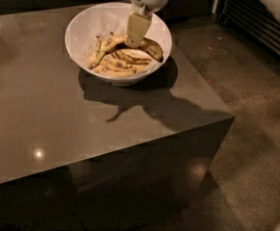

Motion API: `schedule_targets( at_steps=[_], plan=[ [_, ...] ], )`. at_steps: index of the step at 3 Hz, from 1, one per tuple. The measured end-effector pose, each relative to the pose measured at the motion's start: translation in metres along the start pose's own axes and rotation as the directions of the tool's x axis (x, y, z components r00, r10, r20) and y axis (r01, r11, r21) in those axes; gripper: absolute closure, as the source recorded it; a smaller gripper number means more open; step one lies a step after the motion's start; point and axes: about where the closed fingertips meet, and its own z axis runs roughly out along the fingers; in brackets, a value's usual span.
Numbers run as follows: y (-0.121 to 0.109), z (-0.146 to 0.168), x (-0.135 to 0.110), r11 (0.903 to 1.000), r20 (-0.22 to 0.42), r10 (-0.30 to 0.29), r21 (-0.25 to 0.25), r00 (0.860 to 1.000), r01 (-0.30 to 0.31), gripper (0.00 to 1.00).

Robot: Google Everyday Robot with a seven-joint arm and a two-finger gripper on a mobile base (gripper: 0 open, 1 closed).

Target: Pick banana from white bowl

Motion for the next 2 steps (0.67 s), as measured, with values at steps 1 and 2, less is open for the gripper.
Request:
schedule_targets(
  at_steps=[1,2],
  plan=[
    [0.0264,0.0004,0.0046,0.9992,0.052,-0.02,-0.034,0.998,0.022,1.0],
    [0.0274,0.0029,0.0044,0.999,0.051,-0.018,-0.039,0.999,0.02,1.0]
  ],
)
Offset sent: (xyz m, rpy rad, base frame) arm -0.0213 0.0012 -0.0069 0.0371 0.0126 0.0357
